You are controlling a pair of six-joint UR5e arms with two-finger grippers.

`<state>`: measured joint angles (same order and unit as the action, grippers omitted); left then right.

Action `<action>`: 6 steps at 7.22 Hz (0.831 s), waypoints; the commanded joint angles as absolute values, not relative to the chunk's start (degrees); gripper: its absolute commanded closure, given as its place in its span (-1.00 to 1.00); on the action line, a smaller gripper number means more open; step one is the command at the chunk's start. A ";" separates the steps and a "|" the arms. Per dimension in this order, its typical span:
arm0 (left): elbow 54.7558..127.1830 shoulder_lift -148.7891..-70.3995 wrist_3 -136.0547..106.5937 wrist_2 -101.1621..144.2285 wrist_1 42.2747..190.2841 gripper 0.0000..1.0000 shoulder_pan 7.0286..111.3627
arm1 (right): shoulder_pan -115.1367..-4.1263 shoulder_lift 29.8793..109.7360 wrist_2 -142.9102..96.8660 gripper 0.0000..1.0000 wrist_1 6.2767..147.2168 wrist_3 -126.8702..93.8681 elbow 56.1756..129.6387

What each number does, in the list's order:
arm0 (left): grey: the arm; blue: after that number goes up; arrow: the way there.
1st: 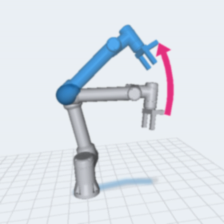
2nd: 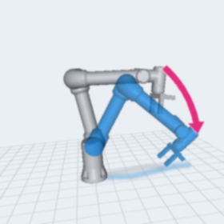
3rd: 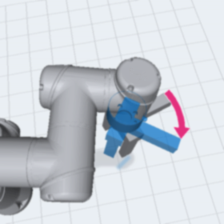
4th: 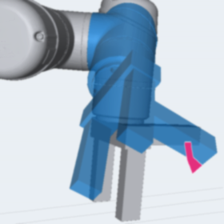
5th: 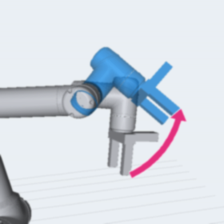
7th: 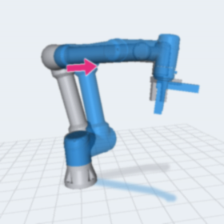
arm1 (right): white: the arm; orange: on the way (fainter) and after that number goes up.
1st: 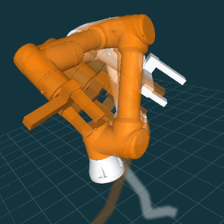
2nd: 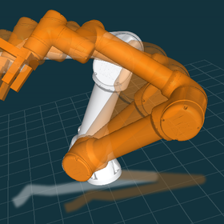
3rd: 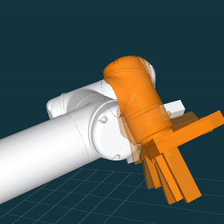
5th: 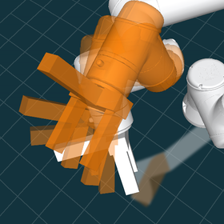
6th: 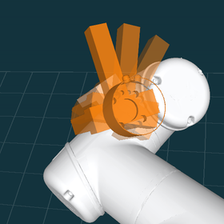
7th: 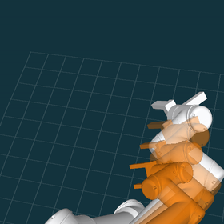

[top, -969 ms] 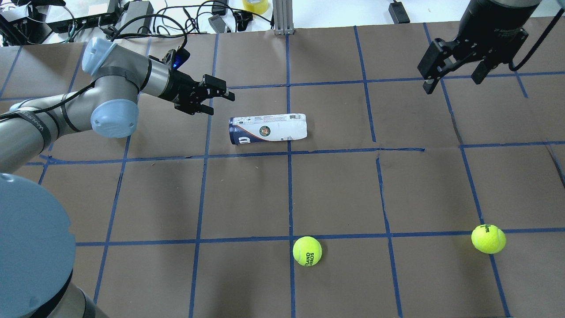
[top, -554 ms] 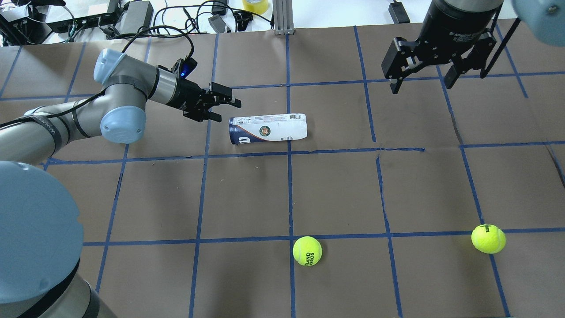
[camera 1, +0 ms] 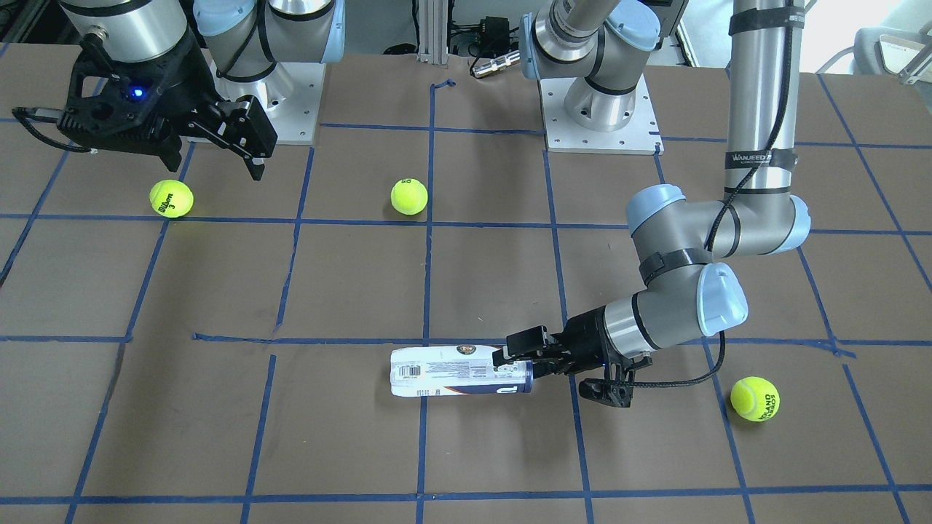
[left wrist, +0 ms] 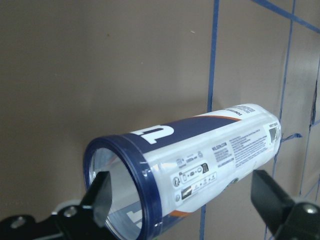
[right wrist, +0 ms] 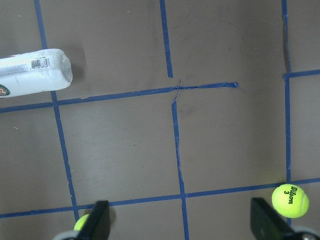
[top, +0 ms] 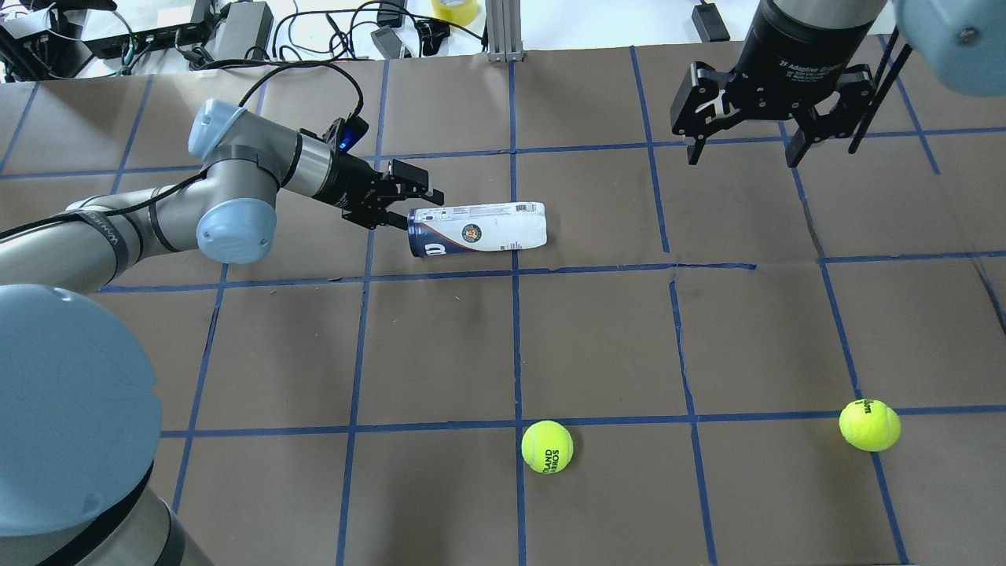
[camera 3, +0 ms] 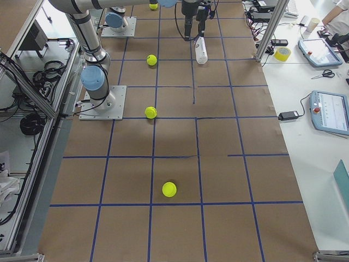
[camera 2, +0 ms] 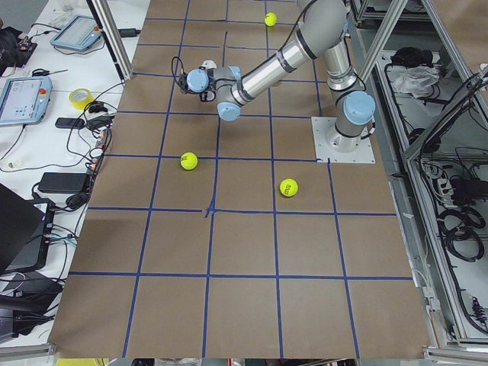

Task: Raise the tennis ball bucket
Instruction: 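Lift and rotate the can upright with the left gripper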

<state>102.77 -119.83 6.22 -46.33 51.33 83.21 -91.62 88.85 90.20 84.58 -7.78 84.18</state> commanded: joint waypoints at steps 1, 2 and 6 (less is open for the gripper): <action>102.92 -119.88 5.54 -46.32 51.42 -1.00 84.28 | -91.50 88.77 91.14 -1.00 84.20 -7.56 84.37; 103.01 -119.88 4.93 -46.41 51.42 -1.00 84.72 | -91.58 88.86 91.58 -1.00 84.29 -7.56 84.37; 102.75 -119.80 5.19 -47.02 51.68 1.00 84.64 | -91.67 88.94 94.99 -1.00 83.59 -7.56 84.46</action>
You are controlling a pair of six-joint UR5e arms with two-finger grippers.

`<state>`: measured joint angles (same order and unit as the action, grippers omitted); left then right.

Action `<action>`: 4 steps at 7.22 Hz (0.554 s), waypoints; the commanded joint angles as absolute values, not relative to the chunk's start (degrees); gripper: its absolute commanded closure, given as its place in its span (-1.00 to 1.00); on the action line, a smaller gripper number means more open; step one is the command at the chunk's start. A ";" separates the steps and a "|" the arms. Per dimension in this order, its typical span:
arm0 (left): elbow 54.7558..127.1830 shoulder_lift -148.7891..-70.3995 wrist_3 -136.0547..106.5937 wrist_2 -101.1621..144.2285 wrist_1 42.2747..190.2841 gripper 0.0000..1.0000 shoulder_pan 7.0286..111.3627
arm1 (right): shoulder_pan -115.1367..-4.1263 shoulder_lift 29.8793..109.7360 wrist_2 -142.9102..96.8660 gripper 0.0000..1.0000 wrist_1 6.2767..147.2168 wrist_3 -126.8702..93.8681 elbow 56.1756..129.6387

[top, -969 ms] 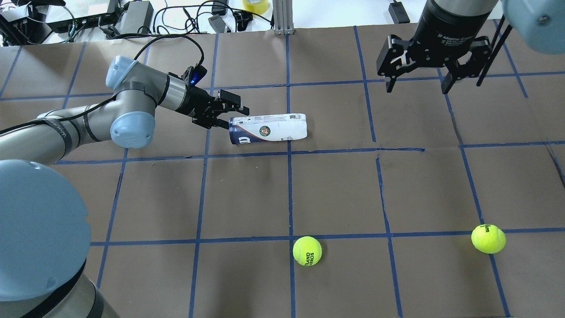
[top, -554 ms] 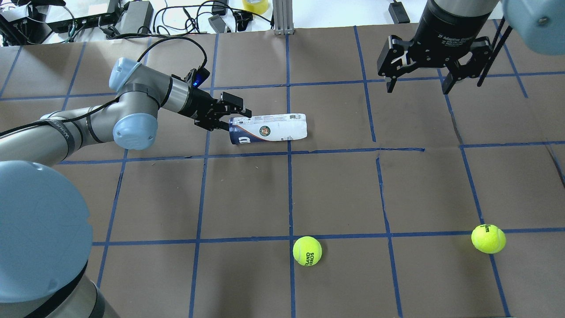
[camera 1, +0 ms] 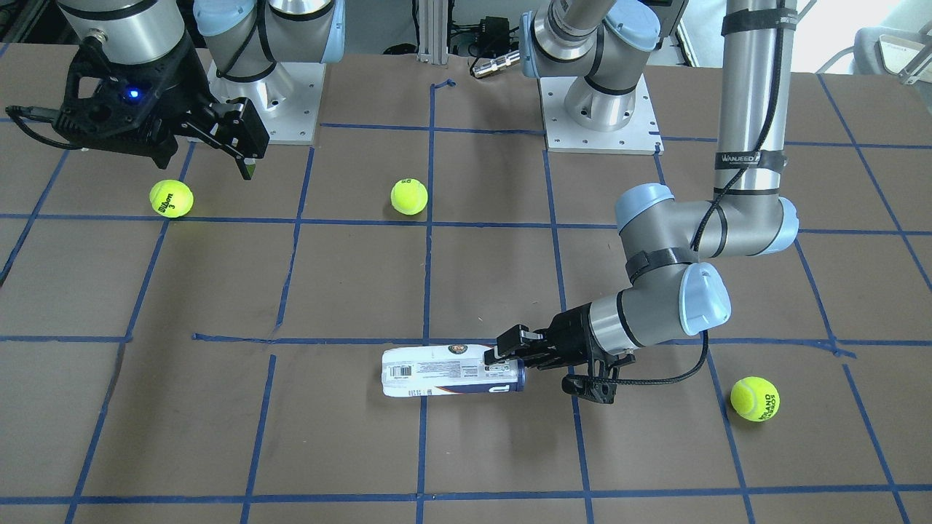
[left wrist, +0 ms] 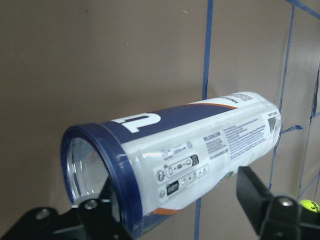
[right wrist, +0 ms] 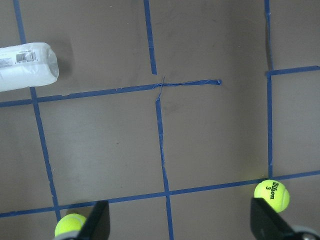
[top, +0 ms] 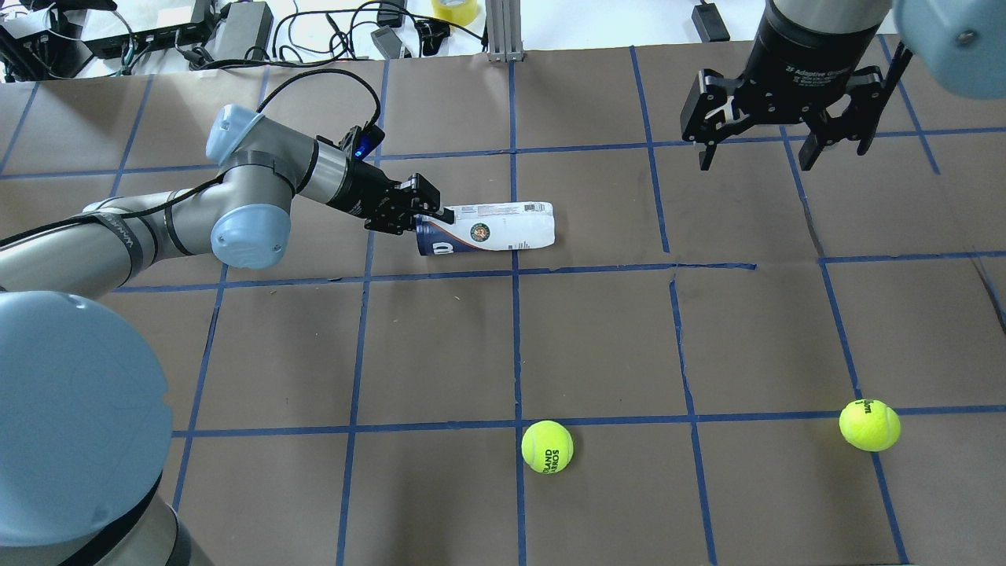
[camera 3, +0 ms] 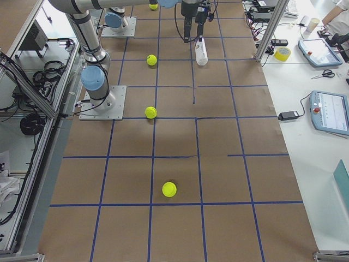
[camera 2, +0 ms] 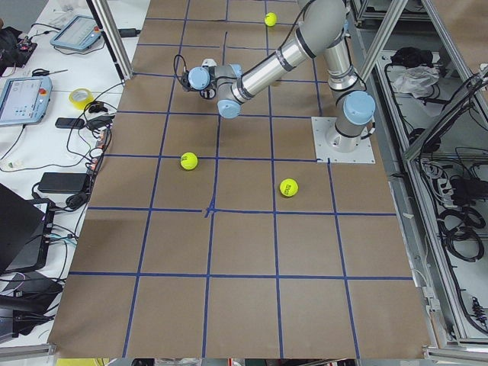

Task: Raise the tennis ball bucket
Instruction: 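Lift and rotate the can upright with the left gripper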

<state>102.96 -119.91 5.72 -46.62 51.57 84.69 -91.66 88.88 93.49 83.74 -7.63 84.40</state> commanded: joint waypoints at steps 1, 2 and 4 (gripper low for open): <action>102.48 -119.45 4.75 -47.20 51.85 1.00 84.64 | -91.67 88.95 95.36 -1.00 83.76 -7.56 84.64; 101.87 -117.96 1.09 -47.28 52.29 1.00 84.64 | -91.67 88.95 95.36 -1.00 83.85 -7.56 84.64; 99.16 -116.64 -1.39 -50.01 52.29 1.00 84.73 | -91.67 88.95 95.36 -1.00 83.93 -7.65 84.55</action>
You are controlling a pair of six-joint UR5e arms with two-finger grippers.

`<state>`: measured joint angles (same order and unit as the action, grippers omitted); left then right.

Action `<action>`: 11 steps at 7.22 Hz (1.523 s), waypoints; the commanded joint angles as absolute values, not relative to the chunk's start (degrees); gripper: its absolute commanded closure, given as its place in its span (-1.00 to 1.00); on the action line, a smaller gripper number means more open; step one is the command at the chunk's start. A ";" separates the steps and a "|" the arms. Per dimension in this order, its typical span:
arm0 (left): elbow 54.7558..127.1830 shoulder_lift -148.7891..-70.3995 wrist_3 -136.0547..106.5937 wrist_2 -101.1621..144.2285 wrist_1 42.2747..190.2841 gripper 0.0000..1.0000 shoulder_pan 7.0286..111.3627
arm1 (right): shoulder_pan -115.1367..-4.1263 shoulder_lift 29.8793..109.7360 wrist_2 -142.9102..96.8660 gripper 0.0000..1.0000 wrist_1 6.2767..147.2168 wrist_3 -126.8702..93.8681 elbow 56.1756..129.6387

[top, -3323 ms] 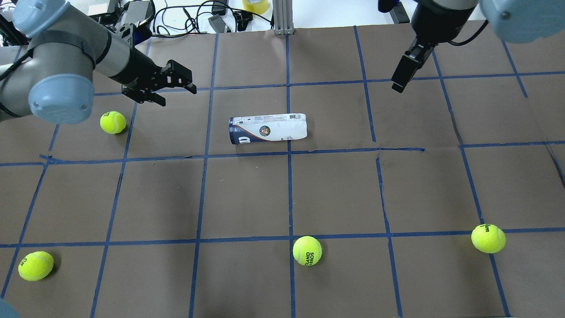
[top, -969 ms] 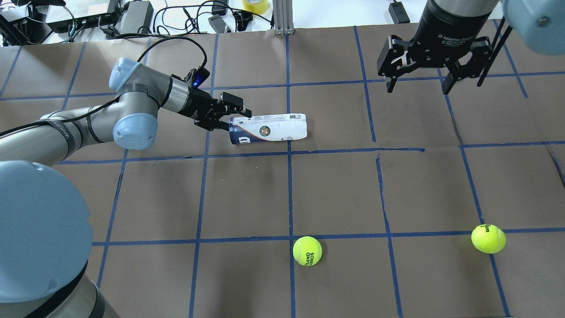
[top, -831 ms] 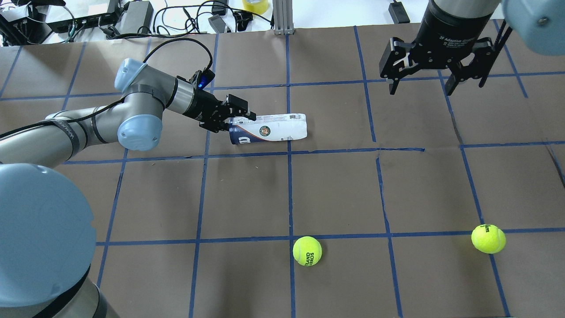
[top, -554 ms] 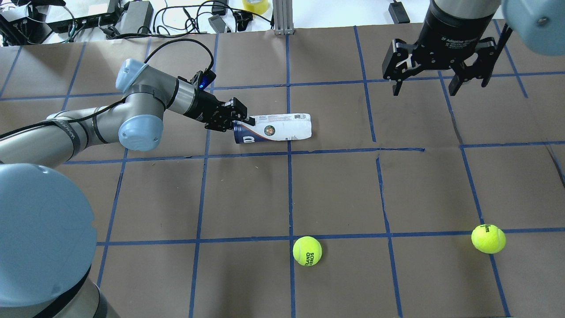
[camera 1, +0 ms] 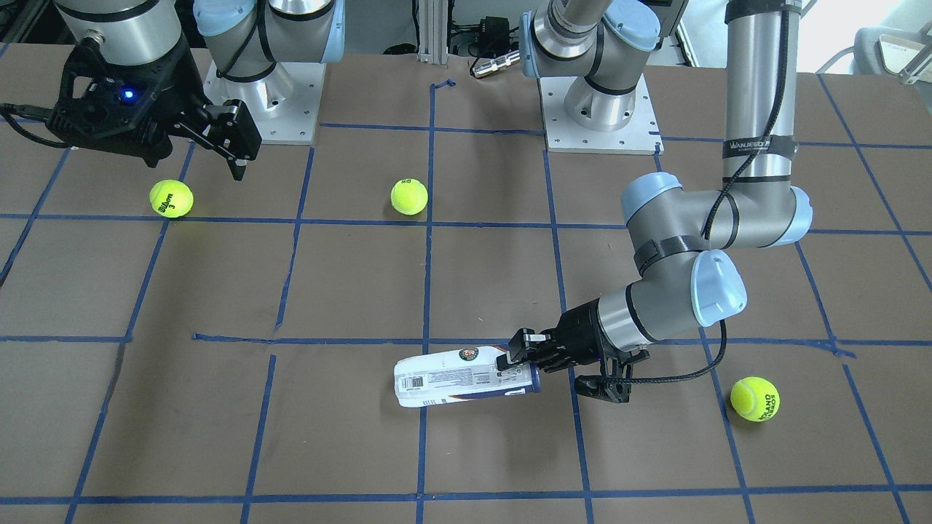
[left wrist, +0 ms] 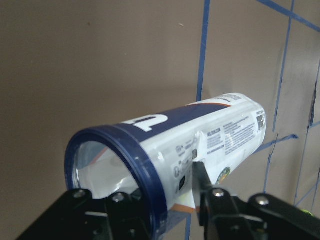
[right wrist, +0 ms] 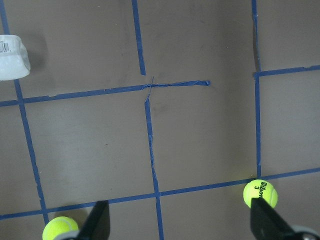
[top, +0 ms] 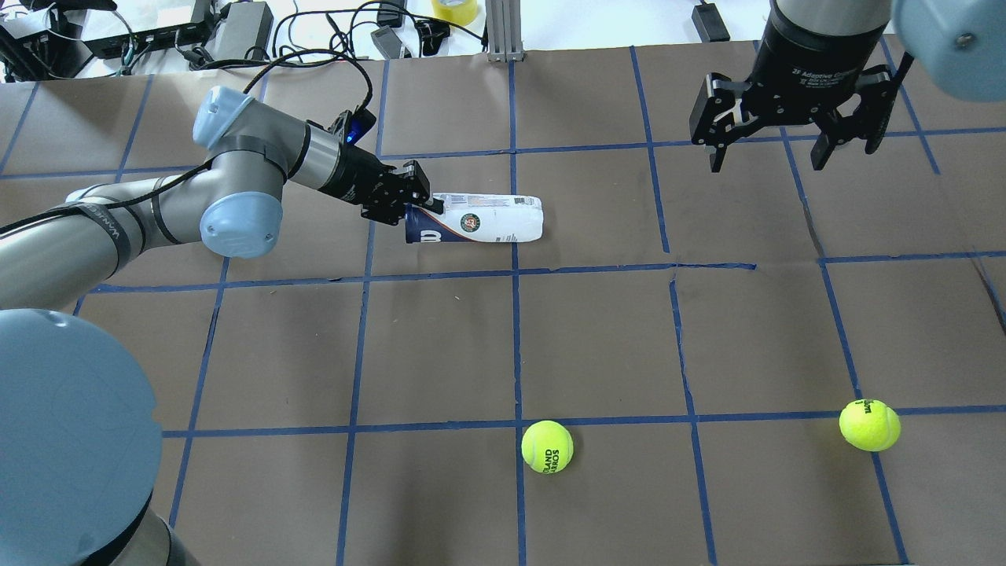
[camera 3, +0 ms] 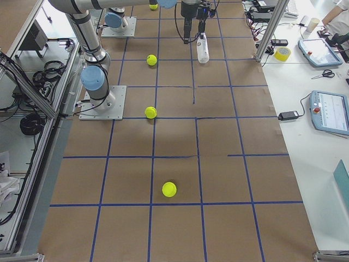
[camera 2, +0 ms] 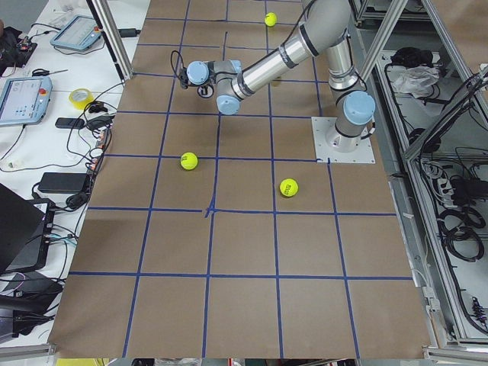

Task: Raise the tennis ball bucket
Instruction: 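Lift and rotate the can upright with the left gripper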

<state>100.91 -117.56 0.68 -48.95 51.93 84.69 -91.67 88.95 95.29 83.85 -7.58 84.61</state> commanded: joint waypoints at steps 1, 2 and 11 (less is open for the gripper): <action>96.88 -116.02 -6.89 -50.01 52.47 1.00 84.99 | -91.67 88.86 95.45 -1.00 83.76 -7.65 84.72; 95.38 -115.32 -10.34 -50.44 52.47 1.00 85.34 | -91.67 88.94 95.45 -1.00 83.85 -7.65 84.55; 80.95 -116.02 -12.03 -81.57 66.09 -0.03 96.15 | -91.67 88.95 95.36 -1.00 83.76 -7.56 84.81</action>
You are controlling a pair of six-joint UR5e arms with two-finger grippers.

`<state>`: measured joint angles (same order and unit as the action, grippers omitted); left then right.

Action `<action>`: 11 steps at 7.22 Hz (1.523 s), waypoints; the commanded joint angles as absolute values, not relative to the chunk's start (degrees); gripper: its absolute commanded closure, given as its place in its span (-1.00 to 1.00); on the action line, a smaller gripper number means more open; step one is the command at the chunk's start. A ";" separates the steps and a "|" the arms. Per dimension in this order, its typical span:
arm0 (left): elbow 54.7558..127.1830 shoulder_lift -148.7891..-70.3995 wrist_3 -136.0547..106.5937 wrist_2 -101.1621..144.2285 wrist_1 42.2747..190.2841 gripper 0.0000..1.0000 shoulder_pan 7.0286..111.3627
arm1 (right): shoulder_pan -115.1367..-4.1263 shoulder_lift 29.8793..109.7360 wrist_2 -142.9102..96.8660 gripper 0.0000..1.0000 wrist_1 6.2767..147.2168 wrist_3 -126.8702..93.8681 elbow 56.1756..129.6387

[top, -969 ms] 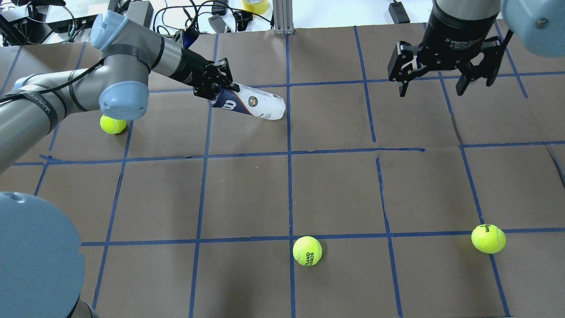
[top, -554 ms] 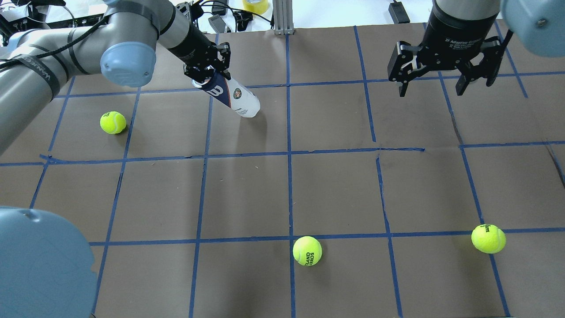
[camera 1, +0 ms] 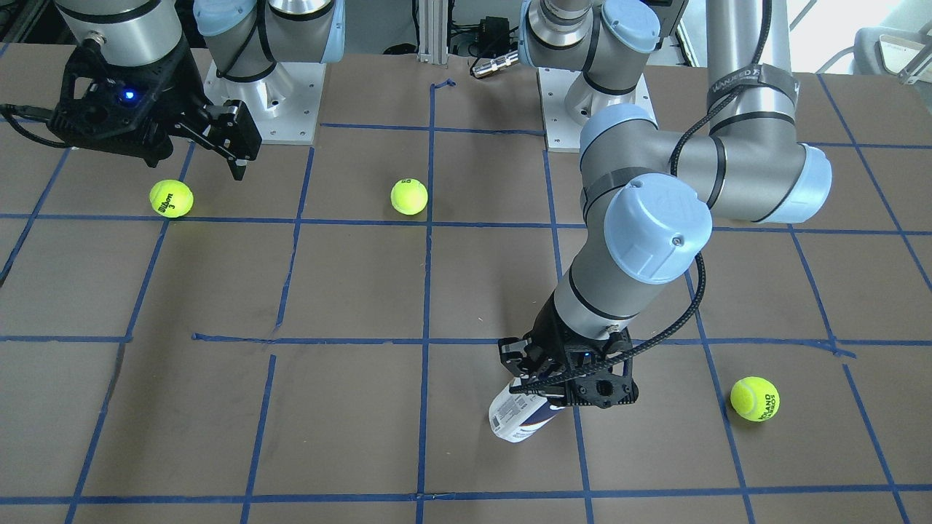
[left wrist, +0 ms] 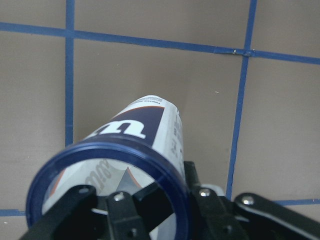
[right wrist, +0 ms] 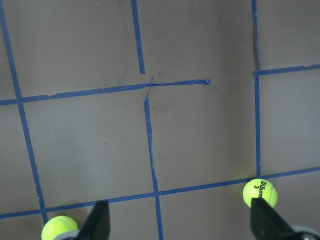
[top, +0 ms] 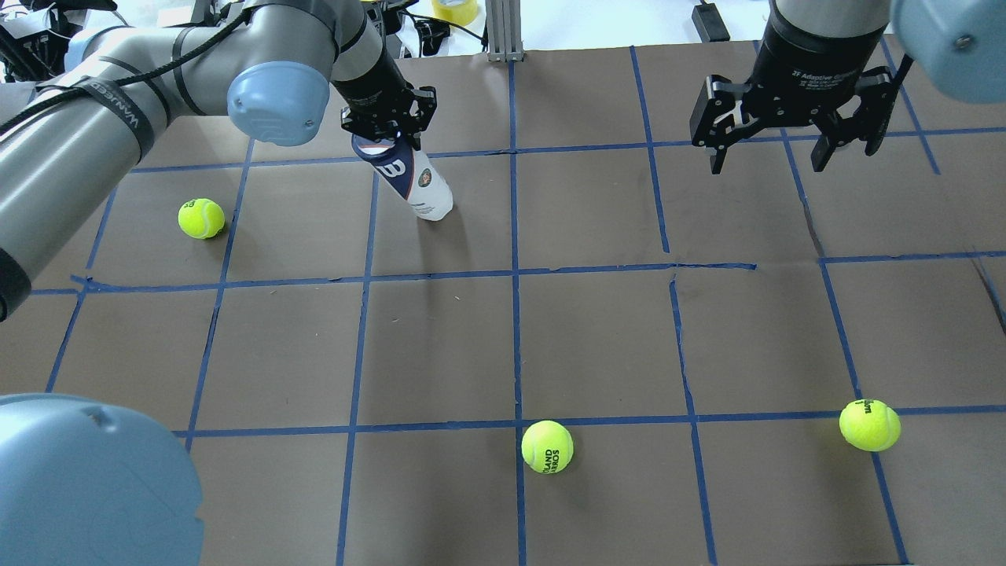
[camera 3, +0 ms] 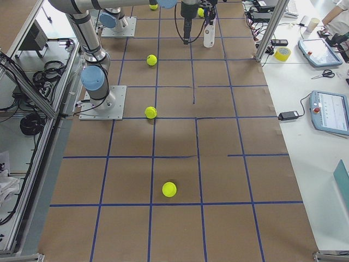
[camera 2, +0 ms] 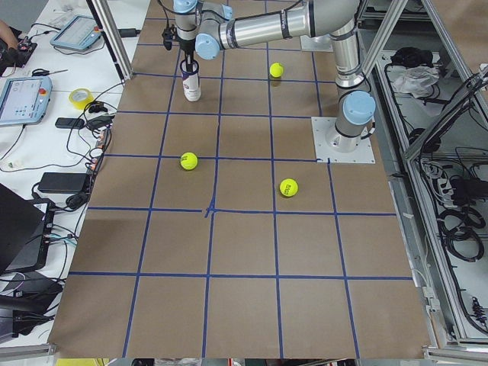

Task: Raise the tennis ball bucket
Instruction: 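Lift and rotate the can upright with the left gripper, then set the can upright on the table and open the left gripper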

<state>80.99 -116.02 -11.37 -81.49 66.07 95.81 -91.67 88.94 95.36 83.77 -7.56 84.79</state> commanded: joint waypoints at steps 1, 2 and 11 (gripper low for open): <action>80.95 -115.93 -16.65 -79.56 66.09 -0.51 96.24 | -91.67 88.95 95.36 -1.00 83.76 -7.56 84.81; 80.95 -115.58 -18.79 -77.98 66.01 -0.67 96.24 | -91.67 88.95 95.27 -1.00 83.76 -7.65 84.81; 74.61 -100.48 3.52 -84.81 92.62 -1.00 86.24 | -91.67 88.95 95.36 -1.00 83.76 -7.65 84.99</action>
